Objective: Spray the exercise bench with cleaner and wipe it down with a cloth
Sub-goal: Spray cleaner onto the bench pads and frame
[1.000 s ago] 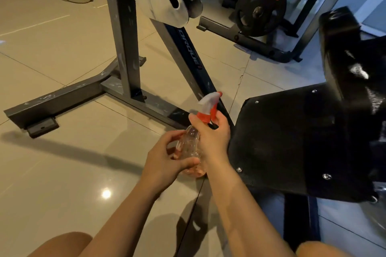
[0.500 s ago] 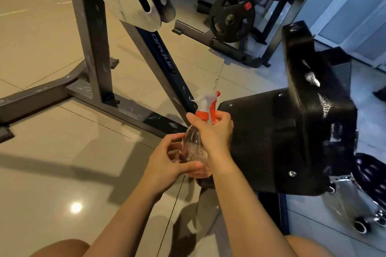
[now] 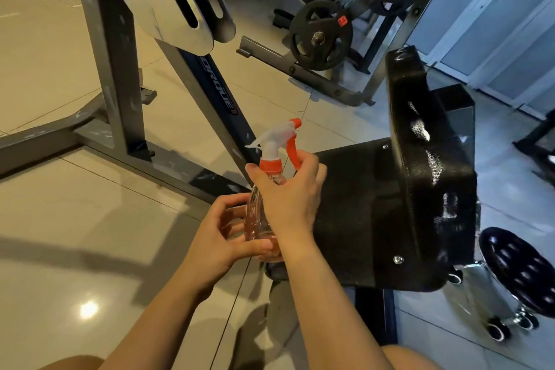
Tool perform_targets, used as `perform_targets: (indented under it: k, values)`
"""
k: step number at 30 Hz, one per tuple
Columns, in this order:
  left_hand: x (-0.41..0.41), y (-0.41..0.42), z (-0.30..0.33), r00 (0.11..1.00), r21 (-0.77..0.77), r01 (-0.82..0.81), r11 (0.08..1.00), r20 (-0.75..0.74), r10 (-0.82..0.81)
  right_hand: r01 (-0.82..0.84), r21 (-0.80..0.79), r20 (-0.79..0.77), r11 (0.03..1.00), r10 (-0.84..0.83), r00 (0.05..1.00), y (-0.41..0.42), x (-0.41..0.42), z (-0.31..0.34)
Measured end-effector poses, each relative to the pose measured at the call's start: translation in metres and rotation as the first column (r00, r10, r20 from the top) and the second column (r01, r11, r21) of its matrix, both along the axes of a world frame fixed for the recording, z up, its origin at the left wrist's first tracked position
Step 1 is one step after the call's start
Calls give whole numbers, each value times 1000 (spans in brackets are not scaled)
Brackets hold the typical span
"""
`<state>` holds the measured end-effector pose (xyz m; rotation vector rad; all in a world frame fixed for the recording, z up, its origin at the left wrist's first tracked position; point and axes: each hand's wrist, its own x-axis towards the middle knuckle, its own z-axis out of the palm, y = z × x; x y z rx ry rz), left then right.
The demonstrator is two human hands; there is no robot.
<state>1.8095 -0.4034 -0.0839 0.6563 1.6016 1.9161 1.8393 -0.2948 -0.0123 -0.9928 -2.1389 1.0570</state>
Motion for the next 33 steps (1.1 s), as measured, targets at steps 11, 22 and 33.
perform_targets:
  k: [11,22,33]
  values:
    - [56,-54,36,983,-404,-95,910,106,150,-151,-451,101,880,219,971,-41,36,11]
    - [145,-98,282,995,-708,61,704,101,15,-168,-762,239,625,513,825,-71,145,226]
    - [219,-16,484,966,-579,185,794,254,-40,-164,-805,138,570,449,883,34,217,433]
